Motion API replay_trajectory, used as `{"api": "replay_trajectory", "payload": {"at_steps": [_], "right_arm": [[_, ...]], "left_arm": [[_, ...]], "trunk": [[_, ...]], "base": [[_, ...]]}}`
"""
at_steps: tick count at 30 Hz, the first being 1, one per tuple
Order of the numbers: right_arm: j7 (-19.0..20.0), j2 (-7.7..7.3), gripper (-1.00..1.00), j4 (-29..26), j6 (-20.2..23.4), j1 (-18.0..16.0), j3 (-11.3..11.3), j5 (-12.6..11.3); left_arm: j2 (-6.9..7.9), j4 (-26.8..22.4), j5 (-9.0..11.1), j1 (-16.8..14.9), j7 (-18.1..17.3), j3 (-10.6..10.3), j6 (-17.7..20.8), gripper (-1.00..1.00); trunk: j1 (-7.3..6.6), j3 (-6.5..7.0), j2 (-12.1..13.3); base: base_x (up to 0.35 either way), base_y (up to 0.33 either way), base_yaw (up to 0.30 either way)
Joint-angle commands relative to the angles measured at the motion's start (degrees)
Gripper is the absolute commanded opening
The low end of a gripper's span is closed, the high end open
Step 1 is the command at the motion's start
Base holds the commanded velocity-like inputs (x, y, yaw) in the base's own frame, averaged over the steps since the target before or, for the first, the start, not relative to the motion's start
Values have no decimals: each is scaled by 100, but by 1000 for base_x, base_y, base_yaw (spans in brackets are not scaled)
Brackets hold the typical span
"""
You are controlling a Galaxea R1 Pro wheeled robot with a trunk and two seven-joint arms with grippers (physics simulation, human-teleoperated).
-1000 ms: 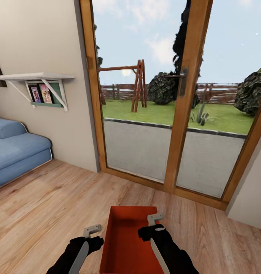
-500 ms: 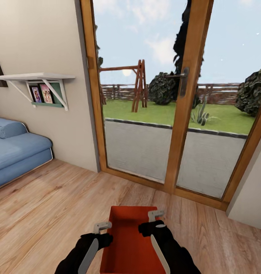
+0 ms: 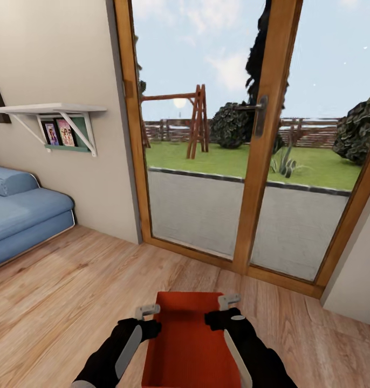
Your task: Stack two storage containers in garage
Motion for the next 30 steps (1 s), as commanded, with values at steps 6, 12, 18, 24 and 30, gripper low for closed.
{"api": "replay_trajectory", "payload": {"at_steps": [6,12,18,24,30], "right_arm": [[578,-331,100,359,-248,14,9,10],[599,-346,100,653,-579,14,-18,18],[582,-359,100,712,-615,14,-103,24],[469,-351,100,719,-609,14,-286,21],[-289,-297,100,714,-612,10,-320,6]], "left_arm": [[14,51,-3,-61,0,5,0,100],[26,252,-8,-69,4,7,2,100],[9,299,-4,-69,157,0,6,100],[-7,361,-1,-69,201,-3,16,100],[-31,486,-14,-69,347,-9,3,100]], "trunk": [[0,0,0],[0,0,0],[44,-36,-80],[176,-144,-321],[307,-251,-562]], "base": [[0,0,0],[0,0,0],[0,0,0],[0,0,0],[0,0,0]]}}
